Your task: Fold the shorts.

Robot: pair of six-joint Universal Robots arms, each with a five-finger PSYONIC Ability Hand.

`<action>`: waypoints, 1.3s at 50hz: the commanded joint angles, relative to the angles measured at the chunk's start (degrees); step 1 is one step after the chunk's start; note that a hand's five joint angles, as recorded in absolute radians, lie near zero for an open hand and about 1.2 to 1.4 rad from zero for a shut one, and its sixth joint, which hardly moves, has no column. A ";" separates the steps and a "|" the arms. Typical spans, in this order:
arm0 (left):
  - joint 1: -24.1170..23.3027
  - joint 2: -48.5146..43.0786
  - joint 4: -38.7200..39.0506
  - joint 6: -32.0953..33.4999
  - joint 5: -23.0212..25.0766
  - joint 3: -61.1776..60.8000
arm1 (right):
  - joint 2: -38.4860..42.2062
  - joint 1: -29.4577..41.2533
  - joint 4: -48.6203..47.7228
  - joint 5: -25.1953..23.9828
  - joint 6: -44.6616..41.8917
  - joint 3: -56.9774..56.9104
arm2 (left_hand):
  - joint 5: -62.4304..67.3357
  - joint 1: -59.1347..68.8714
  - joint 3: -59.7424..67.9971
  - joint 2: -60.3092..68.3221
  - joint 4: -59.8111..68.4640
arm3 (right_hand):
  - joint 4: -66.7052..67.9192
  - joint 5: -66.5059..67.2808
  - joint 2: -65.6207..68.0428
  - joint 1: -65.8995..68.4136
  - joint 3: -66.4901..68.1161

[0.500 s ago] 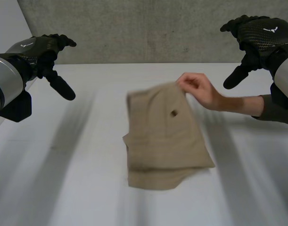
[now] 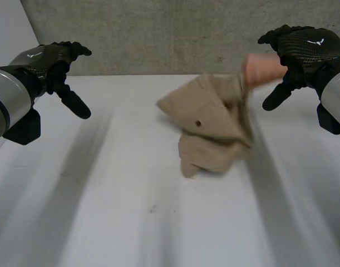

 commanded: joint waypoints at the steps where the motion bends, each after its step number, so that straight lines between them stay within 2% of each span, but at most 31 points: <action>1: 0.06 0.04 1.02 -0.06 0.05 -0.03 | -0.04 0.00 -0.09 0.08 0.09 0.02 | -2.67 0.74 -2.21 -0.47 -1.67 | -3.58 -3.67 0.33 2.04 -2.31; 35: 0.06 0.04 1.81 -0.06 0.05 -0.82 | -0.39 -0.09 -1.49 0.08 0.09 0.81 | -2.67 0.74 -2.21 -0.47 -1.67 | -3.58 -3.67 0.33 2.04 -2.31; 50: -0.12 -0.05 5.06 0.02 0.05 -2.40 | -0.57 -0.18 -2.28 -0.01 -0.26 1.07 | -2.67 0.74 -2.21 -0.47 -1.67 | -3.58 -3.67 0.33 2.04 -2.31; 57: -0.03 -0.22 5.06 -0.06 0.05 -2.49 | 0.49 0.08 -3.43 -0.28 -0.61 1.43 | -2.67 0.74 -2.21 -0.47 -1.67 | -3.58 -3.67 0.33 2.04 -2.31; 65: -0.21 -0.92 6.55 -0.06 -0.04 -3.10 | 6.37 0.26 -3.60 -1.60 0.88 1.43 | -2.67 0.74 -2.21 -0.47 -1.67 | -3.58 -3.67 0.33 2.04 -2.31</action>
